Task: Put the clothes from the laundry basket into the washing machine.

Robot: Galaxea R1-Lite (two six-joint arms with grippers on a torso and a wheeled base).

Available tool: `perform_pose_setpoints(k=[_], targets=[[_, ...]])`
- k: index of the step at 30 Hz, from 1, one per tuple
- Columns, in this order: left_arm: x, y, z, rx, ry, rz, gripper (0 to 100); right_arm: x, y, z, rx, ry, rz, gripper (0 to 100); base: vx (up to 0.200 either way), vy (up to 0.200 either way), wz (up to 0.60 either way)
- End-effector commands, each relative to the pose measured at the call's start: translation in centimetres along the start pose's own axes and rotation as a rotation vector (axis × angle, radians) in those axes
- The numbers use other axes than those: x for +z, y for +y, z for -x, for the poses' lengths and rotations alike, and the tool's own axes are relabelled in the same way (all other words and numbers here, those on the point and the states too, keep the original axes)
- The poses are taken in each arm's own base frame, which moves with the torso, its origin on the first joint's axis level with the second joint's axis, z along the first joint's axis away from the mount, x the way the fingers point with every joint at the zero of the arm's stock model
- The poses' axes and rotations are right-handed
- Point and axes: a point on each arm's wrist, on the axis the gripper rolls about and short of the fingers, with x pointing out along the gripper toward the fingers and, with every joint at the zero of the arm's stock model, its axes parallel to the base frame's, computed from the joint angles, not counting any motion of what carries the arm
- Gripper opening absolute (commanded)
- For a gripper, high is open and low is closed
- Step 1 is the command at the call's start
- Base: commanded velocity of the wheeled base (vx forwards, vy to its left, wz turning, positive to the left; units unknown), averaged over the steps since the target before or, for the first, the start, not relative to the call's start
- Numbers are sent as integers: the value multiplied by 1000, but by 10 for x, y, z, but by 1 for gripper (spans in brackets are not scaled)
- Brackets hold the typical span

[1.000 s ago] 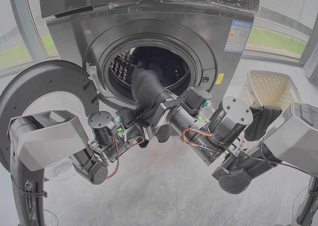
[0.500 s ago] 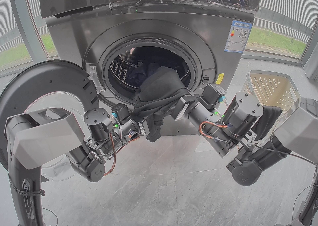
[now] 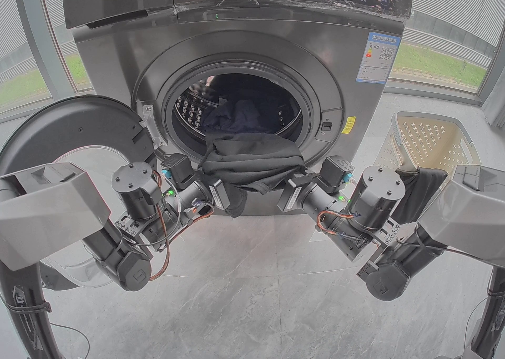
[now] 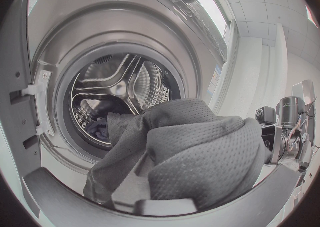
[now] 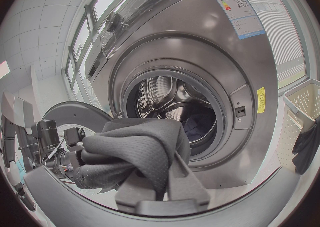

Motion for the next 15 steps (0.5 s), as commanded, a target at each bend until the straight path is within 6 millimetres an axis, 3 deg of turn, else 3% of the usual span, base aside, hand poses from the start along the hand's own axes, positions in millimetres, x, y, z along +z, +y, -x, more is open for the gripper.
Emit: perform_pose_setpoints(k=[1, 4, 9, 15], targets=[[12, -3, 5, -6, -30, -3, 0, 7, 4, 3, 13, -15, -2, 100, 0, 0, 0], [15, -3, 7, -8, -30, -4, 0, 13, 4, 12, 19, -6, 5, 100, 0, 0, 0], [34, -11, 33, -8, -31, -17, 0, 35, 12, 74, 171, 95, 80, 100, 0, 0, 0], [36, -14, 64, 10, 24, -7, 0, 21, 4, 113, 224, 229, 100, 100, 0, 0, 0]])
